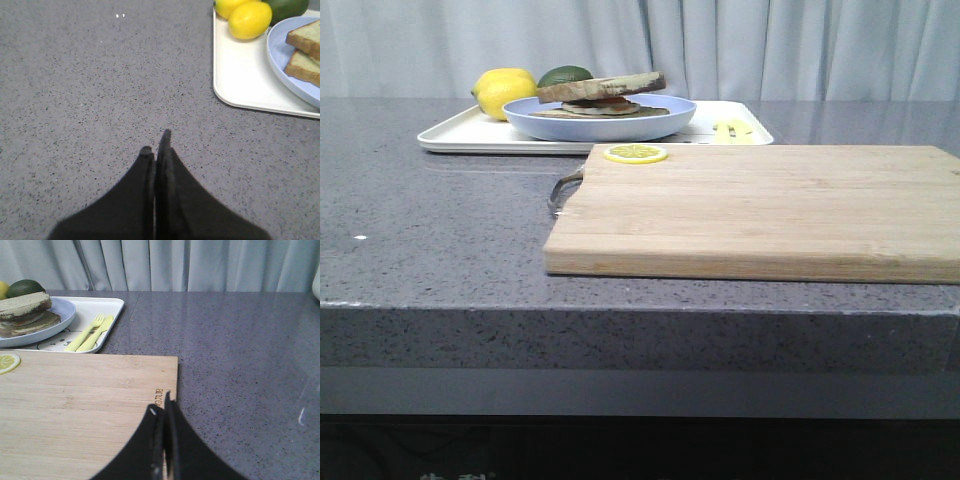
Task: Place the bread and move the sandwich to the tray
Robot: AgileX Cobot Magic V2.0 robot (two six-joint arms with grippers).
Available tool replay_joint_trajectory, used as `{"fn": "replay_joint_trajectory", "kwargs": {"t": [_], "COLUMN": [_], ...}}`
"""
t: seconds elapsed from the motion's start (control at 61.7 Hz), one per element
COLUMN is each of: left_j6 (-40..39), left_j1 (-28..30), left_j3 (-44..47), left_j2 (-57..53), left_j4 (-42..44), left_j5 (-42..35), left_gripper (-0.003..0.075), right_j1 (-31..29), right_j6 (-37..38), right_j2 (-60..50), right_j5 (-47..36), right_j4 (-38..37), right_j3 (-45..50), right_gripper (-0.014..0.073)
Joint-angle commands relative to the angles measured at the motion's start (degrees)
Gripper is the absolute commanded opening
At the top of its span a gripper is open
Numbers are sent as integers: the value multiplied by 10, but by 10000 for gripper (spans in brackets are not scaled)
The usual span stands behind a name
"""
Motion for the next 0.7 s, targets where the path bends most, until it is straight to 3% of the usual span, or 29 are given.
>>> {"fn": "replay_joint_trajectory", "kwargs": {"t": [0.0, 0.162, 0.324, 0.681], "left_j6": [-3, -3, -3, -3], "left_j1": [-4, -4, -4, -4], "left_j3": [50, 148, 191, 205], "left_j2": [-82, -238, -359, -420], "left_j4": [-6, -6, -6, -6], "left_j5": [-83, -97, -97, -94], "left_gripper": [-19, -19, -19, -19], "right_j1": [-3, -3, -3, -3], "right_j6": [1, 1, 1, 1], "right_j2": [5, 5, 5, 5], "right_j5": [-50, -49, -49, -48], "right_j4": [-4, -4, -4, -4], "right_j3": [-15, -15, -15, -15], "right_gripper": [-62, -62, -62, -62]}}
